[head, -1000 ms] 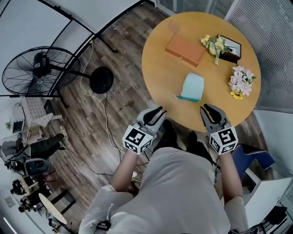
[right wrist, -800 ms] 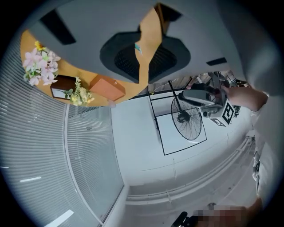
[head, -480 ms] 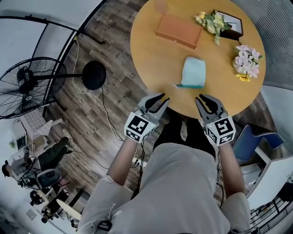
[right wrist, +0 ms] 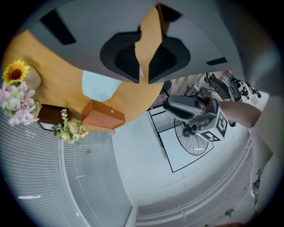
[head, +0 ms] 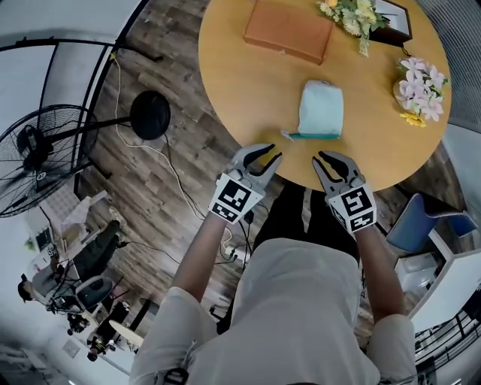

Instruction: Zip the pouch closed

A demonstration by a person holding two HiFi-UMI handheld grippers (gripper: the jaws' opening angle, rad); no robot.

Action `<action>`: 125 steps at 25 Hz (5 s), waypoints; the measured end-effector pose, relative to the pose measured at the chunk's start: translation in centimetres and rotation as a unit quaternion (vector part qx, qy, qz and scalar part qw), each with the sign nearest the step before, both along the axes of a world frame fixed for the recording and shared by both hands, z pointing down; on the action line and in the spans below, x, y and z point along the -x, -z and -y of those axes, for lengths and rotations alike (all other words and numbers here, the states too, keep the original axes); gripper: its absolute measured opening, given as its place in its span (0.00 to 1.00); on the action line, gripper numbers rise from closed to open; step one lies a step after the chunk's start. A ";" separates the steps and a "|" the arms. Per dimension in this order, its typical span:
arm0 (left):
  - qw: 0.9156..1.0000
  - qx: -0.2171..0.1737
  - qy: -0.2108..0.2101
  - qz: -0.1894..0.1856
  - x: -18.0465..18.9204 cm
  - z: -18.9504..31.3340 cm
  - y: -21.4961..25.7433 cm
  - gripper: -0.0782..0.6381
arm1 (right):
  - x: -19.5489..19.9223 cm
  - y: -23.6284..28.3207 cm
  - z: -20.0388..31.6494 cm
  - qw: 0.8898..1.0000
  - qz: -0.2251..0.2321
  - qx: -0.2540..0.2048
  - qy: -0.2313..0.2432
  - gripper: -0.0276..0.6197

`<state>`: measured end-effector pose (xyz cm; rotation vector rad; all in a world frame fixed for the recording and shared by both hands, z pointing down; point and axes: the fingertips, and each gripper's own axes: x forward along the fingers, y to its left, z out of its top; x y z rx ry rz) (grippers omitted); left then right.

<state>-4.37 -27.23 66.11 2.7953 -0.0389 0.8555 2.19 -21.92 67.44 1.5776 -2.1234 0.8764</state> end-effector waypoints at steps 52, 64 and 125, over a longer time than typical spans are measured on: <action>0.972 0.057 -0.187 0.133 -1.7 -1.1 -15.6 0.14 | 4.0 -15.4 2.7 0.994 -0.017 0.094 0.044 0.05; 0.974 0.061 -0.174 0.132 -2.3 -1.4 -13.9 0.13 | 0.7 -14.2 0.5 0.995 -0.002 0.102 0.012 0.05; 0.972 0.095 0.064 0.203 0.9 -9.8 -7.6 0.21 | -11.3 -10.9 -10.9 0.977 -0.024 0.153 0.144 0.20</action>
